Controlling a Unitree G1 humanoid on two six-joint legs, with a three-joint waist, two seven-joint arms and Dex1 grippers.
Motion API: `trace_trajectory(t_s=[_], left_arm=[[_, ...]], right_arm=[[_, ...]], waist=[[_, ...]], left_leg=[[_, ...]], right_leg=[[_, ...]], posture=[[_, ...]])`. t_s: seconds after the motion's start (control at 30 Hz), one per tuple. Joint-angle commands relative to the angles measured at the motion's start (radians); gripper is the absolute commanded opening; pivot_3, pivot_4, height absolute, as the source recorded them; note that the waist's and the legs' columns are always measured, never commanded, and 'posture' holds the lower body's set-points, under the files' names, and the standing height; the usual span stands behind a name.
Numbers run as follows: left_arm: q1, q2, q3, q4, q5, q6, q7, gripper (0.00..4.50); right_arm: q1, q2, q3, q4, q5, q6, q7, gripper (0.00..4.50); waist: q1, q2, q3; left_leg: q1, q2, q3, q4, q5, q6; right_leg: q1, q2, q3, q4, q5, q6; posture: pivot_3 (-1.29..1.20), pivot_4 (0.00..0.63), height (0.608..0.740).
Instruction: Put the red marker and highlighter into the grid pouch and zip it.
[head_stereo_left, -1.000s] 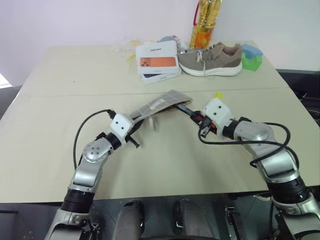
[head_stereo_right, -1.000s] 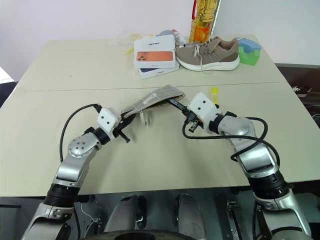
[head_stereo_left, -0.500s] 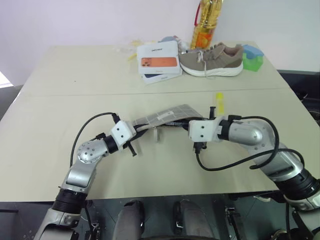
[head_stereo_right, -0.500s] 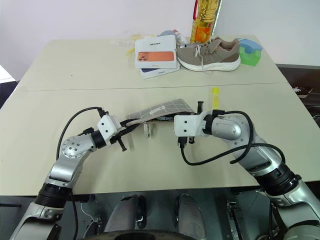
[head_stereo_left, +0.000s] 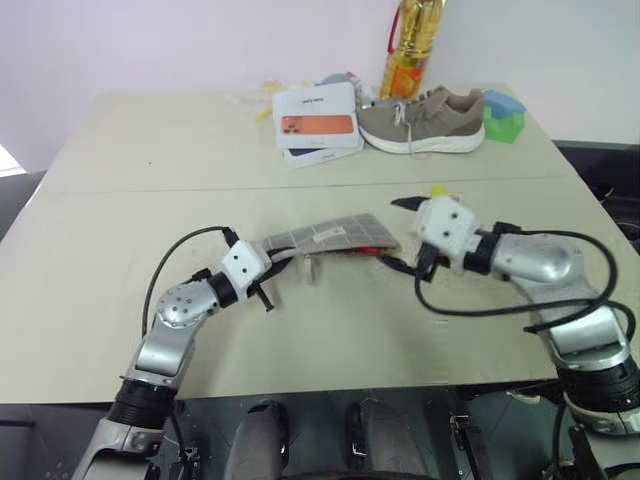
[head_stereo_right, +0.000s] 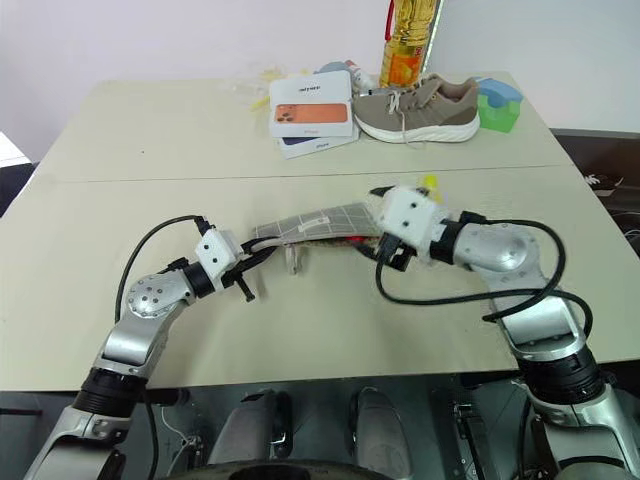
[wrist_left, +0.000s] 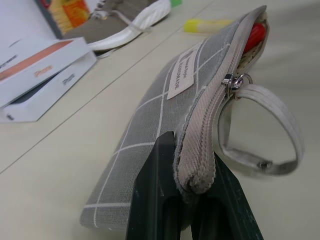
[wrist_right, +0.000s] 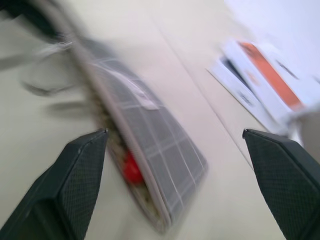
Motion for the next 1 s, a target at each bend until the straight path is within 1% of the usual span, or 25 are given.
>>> trace_trajectory(t_s=[0.03, 0.13, 0.2, 0.33, 0.4, 0.53, 0.57, 0.6, 0.63, 0.77, 0.8, 0.87, 0.97, 1.0], left_arm=[[-0.004, -0.019, 0.019, -0.003, 0.003, 0.025, 0.051, 0.00], [-0.008, -0.037, 0.016, -0.004, 0.007, 0.044, 0.080, 0.00], [-0.016, -0.058, 0.012, -0.002, 0.028, 0.057, 0.123, 0.00], [-0.036, -0.086, 0.012, 0.007, 0.066, 0.079, 0.193, 0.00], [-0.043, -0.093, 0.011, 0.008, 0.079, 0.084, 0.214, 0.00], [-0.047, -0.094, 0.007, 0.010, 0.089, 0.088, 0.227, 0.00], [-0.047, -0.094, 0.007, 0.011, 0.090, 0.088, 0.228, 0.00], [-0.046, -0.093, 0.008, 0.009, 0.090, 0.088, 0.230, 0.00], [-0.043, -0.092, 0.011, 0.006, 0.089, 0.090, 0.232, 0.00], [-0.041, -0.088, 0.016, 0.005, 0.082, 0.093, 0.235, 0.00], [-0.043, -0.088, 0.016, 0.006, 0.081, 0.093, 0.235, 0.00], [-0.048, -0.088, 0.018, 0.009, 0.078, 0.095, 0.235, 0.00], [-0.065, -0.089, 0.026, 0.022, 0.070, 0.098, 0.235, 0.00], [-0.075, -0.092, 0.032, 0.030, 0.062, 0.101, 0.236, 0.00]], right_arm=[[-0.031, 0.062, -0.077, 0.120, -0.018, 0.132, -0.160, 4.45], [-0.062, 0.134, -0.124, 0.226, -0.025, 0.239, -0.282, 4.45], [-0.101, 0.211, -0.155, 0.328, -0.026, 0.249, -0.382, 4.45], [-0.178, 0.277, -0.161, 0.506, -0.055, 0.196, -0.504, 4.45], [-0.231, 0.305, -0.189, 0.621, -0.050, 0.165, -0.566, 4.45], [-0.284, 0.335, -0.236, 0.761, -0.012, 0.112, -0.602, 4.45], [-0.289, 0.336, -0.238, 0.779, -0.010, 0.098, -0.607, 3.92], [-0.291, 0.342, -0.250, 0.784, 0.003, 0.097, -0.611, 3.61], [-0.290, 0.346, -0.257, 0.782, 0.015, 0.095, -0.612, 3.20], [-0.266, 0.346, -0.249, 0.717, 0.033, 0.084, -0.600, 0.99], [-0.260, 0.343, -0.242, 0.697, 0.033, 0.079, -0.592, 0.88], [-0.234, 0.322, -0.204, 0.630, 0.024, 0.065, -0.552, 0.91], [-0.163, 0.238, -0.104, 0.457, -0.002, 0.023, -0.425, 0.91], [-0.126, 0.185, -0.067, 0.372, -0.011, -0.015, -0.360, 0.91]], waist=[[0.000, 0.000, 0.000], [0.000, 0.000, 0.000], [-0.003, 0.000, 0.000], [-0.006, 0.001, 0.000], [-0.005, 0.001, 0.000], [-0.003, 0.001, 0.000], [-0.003, 0.001, 0.000], [-0.003, 0.001, 0.000], [-0.003, 0.001, 0.000], [-0.004, 0.001, 0.000], [-0.004, 0.001, 0.000], [-0.004, 0.001, 0.000], [-0.003, 0.001, 0.000], [-0.002, 0.001, 0.000]], left_leg=[[0.000, 0.000, 0.000, 0.000, 0.000, 0.000], [0.000, 0.000, 0.000, 0.000, 0.000, 0.000], [0.000, 0.000, 0.000, 0.000, 0.000, 0.000], [0.000, 0.000, 0.001, 0.000, 0.000, 0.000], [0.000, 0.000, 0.001, 0.000, 0.000, 0.000], [0.000, 0.000, 0.001, 0.000, 0.000, 0.000], [-0.001, 0.000, 0.001, 0.000, 0.000, 0.000], [-0.001, 0.000, 0.001, 0.000, 0.000, 0.000], [-0.001, 0.000, 0.001, 0.000, 0.000, 0.000], [-0.001, 0.000, 0.001, 0.000, 0.000, 0.000], [-0.001, 0.000, 0.001, 0.000, 0.000, 0.000], [-0.001, 0.000, 0.001, 0.000, 0.000, 0.000], [-0.001, 0.000, 0.001, 0.000, 0.000, 0.000], [-0.001, 0.000, 0.000, 0.000, 0.000, 0.000]], right_leg=[[0.000, 0.000, 0.000, 0.000, 0.000, 0.000], [0.000, 0.000, 0.000, 0.000, 0.000, 0.000], [0.000, 0.000, 0.000, 0.001, 0.000, 0.000], [0.000, 0.000, 0.000, 0.001, 0.000, 0.000], [-0.001, 0.000, 0.000, 0.001, 0.000, 0.000], [-0.001, 0.000, 0.000, 0.001, 0.000, 0.000], [-0.001, 0.000, 0.000, 0.001, 0.000, 0.000], [-0.001, 0.000, 0.000, 0.001, 0.000, 0.000], [-0.001, 0.000, 0.000, 0.001, 0.000, 0.000], [-0.001, 0.000, 0.000, 0.001, 0.000, 0.000], [-0.001, 0.000, 0.000, 0.001, 0.000, 0.000], [-0.001, 0.000, 0.000, 0.001, 0.000, 0.000], [-0.001, 0.000, 0.000, 0.001, 0.000, 0.000], [-0.001, 0.000, 0.000, 0.001, 0.000, 0.000]], posture=[[0.00, 0.150, 0.724], [0.00, 0.150, 0.724], [0.00, 0.150, 0.724], [0.00, 0.150, 0.724], [0.00, 0.150, 0.724], [0.00, 0.150, 0.724], [0.00, 0.150, 0.724], [0.00, 0.150, 0.724], [0.00, 0.150, 0.724], [0.00, 0.150, 0.724], [0.00, 0.150, 0.724], [0.00, 0.150, 0.724], [0.00, 0.150, 0.724], [0.00, 0.150, 0.724]])
